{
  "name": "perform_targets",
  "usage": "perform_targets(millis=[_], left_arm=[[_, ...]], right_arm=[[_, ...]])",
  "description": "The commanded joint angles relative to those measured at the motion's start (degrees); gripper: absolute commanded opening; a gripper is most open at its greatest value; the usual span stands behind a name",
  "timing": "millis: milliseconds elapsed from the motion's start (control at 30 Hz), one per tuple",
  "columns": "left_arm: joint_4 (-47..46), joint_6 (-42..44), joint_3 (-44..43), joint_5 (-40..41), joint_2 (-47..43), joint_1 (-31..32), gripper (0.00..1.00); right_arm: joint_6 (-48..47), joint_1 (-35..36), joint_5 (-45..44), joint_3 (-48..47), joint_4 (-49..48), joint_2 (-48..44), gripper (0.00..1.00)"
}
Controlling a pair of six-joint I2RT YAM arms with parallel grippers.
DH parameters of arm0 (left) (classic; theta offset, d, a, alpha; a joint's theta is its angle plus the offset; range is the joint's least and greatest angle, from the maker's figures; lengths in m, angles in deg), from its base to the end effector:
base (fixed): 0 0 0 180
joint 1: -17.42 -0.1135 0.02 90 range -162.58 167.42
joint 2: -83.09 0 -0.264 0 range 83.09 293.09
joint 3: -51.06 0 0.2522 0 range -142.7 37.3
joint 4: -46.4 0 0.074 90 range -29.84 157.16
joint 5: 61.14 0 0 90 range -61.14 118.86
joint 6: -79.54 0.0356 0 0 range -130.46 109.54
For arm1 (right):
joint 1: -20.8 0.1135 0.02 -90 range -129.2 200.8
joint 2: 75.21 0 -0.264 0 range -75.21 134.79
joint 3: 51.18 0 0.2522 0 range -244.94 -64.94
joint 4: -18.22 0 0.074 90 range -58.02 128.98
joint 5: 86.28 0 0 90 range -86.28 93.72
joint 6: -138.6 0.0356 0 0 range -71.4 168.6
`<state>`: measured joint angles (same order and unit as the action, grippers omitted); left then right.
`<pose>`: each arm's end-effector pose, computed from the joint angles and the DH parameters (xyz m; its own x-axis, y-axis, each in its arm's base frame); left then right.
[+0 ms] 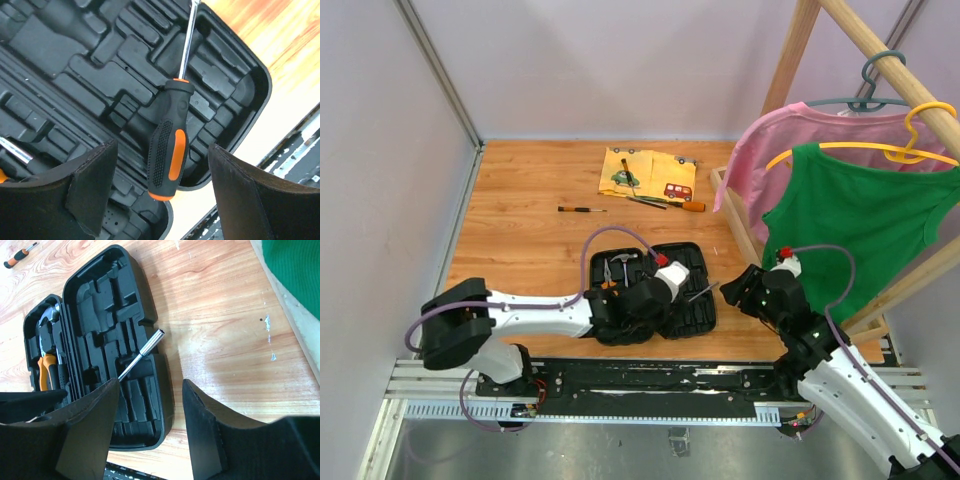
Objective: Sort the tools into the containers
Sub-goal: Pick up the screwdriver from the storage box.
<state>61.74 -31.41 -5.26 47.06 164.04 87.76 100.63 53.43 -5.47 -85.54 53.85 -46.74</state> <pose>0.1082 -0.2697 0.1998 -0.4929 0.3701 -0.7875 0.6830 0.7253 -0.0866 0.1155 0.0672 0.2111 -0.5846 0.5498 -0.5967 0.0737 0.7684 0.6358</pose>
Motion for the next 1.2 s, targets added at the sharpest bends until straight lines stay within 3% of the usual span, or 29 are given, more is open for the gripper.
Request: perform_targets(millis=[0, 100, 300, 500, 600, 733, 800, 967, 1167], left_arm=[[3.3, 3.9, -4.3, -0.4, 4.8, 1.4, 0.76], [3.9, 4.7, -5.3, 0.0, 6.6, 2.0, 0.72], [6.3, 4.7, -6.8, 2.9, 9.5, 2.2, 0.55], [7.0, 4.9, -7.1, 3.0, 10.2, 2.5, 0.30], [6.7, 3.8, -6.9, 3.8, 9.2, 2.4, 0.19], [4.8, 0.8, -5.8, 5.5, 5.0, 2.4, 0.11], [3.7, -1.4, -4.8, 7.5, 1.7, 2.4, 0.02], [-0.4, -7.1, 0.4, 11.4, -8.7, 2.4, 0.00], [-8.5, -12.9, 11.1, 12.8, -23.6, 2.4, 0.00]], right_arm=[[0.6, -2.6, 4.0, 1.8, -0.9, -1.1, 0.55], [0.1, -2.9, 4.6, 2.2, -1.1, -0.8, 0.55], [-2.0, -3.1, 4.9, 2.1, -1.4, -0.7, 0.56], [-3.5, -3.1, 4.5, 1.3, -0.8, -1.3, 0.60], [-4.3, -3.1, 3.9, 0.8, -0.8, -3.1, 0.62], [-5.7, -3.1, 1.7, -0.1, -0.6, -6.5, 0.64], [-7.7, -3.2, 0.9, -1.0, -0.2, -8.0, 0.64], [-9.8, -3.1, 0.5, -3.4, -0.7, -10.8, 0.67], [-12.4, -3.1, 10.7, -1.8, -13.3, -13.9, 0.70]])
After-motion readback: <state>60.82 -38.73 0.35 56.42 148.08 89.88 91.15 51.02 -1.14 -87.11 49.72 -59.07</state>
